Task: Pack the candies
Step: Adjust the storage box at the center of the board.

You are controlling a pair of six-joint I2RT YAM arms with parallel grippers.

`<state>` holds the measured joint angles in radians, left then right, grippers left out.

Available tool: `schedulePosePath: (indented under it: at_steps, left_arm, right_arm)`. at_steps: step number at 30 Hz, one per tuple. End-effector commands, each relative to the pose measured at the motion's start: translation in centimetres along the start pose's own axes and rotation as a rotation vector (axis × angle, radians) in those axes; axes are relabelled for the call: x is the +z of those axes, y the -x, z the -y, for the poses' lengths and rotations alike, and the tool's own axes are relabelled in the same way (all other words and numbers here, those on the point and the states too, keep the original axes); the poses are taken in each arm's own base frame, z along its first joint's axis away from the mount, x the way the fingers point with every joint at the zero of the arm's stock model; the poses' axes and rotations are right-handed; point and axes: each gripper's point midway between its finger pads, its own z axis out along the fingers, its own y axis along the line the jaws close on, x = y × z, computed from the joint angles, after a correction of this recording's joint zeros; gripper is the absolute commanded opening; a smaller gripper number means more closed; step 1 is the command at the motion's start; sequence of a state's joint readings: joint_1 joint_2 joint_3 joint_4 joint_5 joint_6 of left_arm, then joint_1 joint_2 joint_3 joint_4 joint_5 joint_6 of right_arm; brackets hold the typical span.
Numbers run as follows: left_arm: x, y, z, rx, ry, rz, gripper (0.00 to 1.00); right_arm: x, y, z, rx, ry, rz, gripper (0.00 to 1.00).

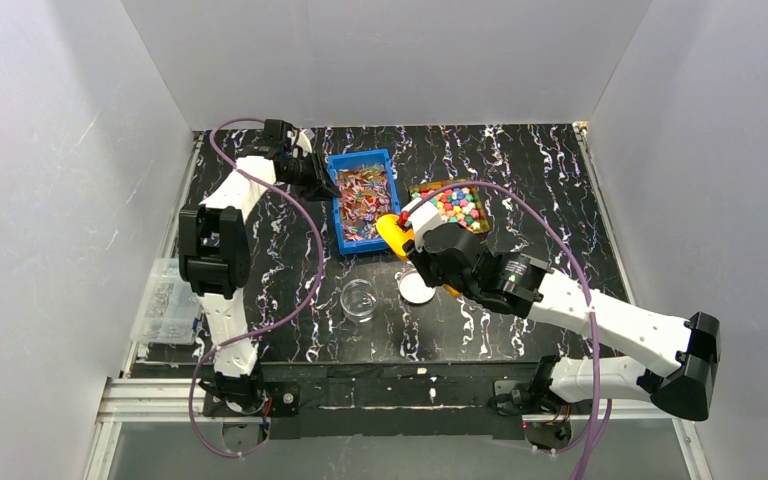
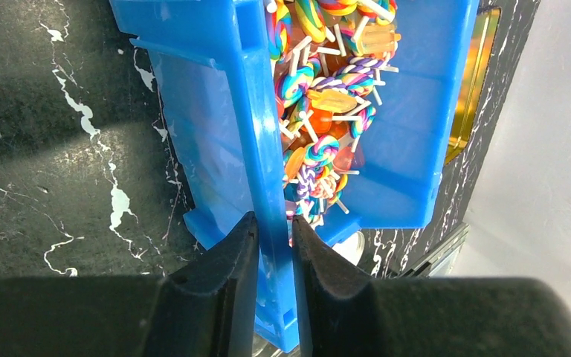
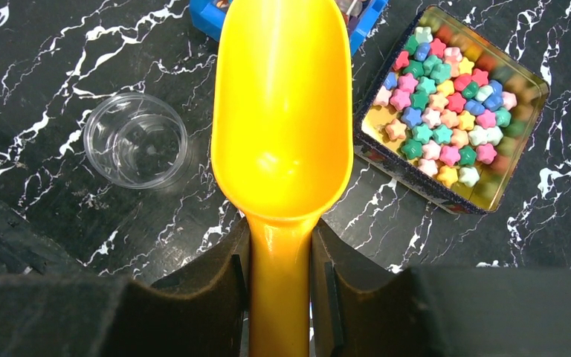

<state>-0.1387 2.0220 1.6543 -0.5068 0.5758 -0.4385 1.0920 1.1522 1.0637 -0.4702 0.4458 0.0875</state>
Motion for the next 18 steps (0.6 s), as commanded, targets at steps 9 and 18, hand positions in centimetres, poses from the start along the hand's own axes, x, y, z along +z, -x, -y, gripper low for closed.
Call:
schedulePosePath:
  at_steps: [9, 18]
  left_arm:
    - [-1.7, -1.7, 1.7, -0.008, -0.057, 0.024, 0.00]
    - [-4.0, -3.3, 1.7, -0.115, -0.038, 0.158, 0.00]
  right_arm:
    - [0.3, 0.8, -0.1, 0.038, 0.004, 0.020, 0.01]
    - [0.8, -0.1, -0.3, 0.011, 0.005, -0.070, 0.01]
